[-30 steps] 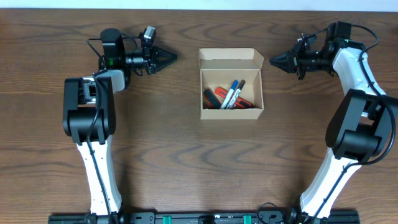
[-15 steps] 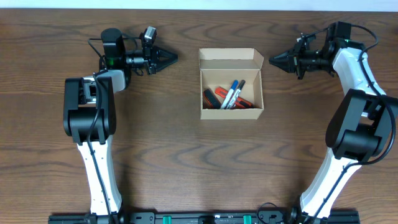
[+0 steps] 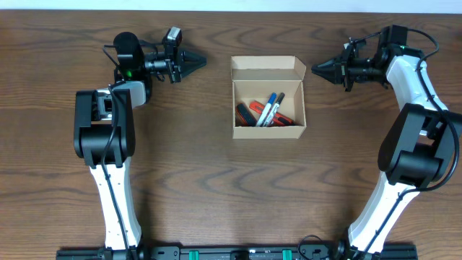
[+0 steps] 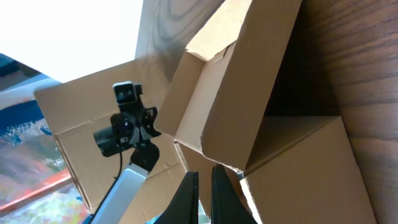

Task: Pack container

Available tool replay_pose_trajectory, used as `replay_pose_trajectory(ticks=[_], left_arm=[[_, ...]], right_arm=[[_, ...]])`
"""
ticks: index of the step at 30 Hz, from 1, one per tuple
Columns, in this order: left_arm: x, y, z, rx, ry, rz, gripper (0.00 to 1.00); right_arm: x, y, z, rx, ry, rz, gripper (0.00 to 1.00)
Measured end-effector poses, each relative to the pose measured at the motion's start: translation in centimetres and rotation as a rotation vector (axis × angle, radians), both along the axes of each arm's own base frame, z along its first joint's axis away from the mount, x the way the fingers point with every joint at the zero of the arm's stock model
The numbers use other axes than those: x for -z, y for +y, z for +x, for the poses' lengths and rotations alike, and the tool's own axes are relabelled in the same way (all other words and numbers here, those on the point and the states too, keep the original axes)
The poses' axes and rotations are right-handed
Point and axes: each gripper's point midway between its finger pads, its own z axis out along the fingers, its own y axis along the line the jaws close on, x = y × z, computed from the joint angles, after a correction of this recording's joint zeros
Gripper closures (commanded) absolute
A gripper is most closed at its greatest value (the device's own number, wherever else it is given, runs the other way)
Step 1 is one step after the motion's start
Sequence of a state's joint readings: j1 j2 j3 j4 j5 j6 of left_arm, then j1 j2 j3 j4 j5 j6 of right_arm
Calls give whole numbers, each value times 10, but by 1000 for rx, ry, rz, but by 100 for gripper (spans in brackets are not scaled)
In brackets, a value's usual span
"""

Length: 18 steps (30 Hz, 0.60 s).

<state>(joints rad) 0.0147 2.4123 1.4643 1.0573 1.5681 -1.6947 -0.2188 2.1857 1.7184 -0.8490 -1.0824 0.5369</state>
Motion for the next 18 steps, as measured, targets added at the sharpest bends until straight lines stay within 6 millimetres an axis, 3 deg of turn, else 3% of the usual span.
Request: replay_pose_trajectory(ticks=[5, 13, 18], left_arm=[[-3, 0, 0, 0, 94, -9, 94], [-2, 0, 0, 0, -93, 5, 94], [22, 1, -2, 0, 3, 15, 94]], right_arm=[[0, 0, 0, 0, 0, 2, 98], [-1, 0, 1, -1, -9, 0, 98], [0, 0, 1, 1, -7, -3, 99]])
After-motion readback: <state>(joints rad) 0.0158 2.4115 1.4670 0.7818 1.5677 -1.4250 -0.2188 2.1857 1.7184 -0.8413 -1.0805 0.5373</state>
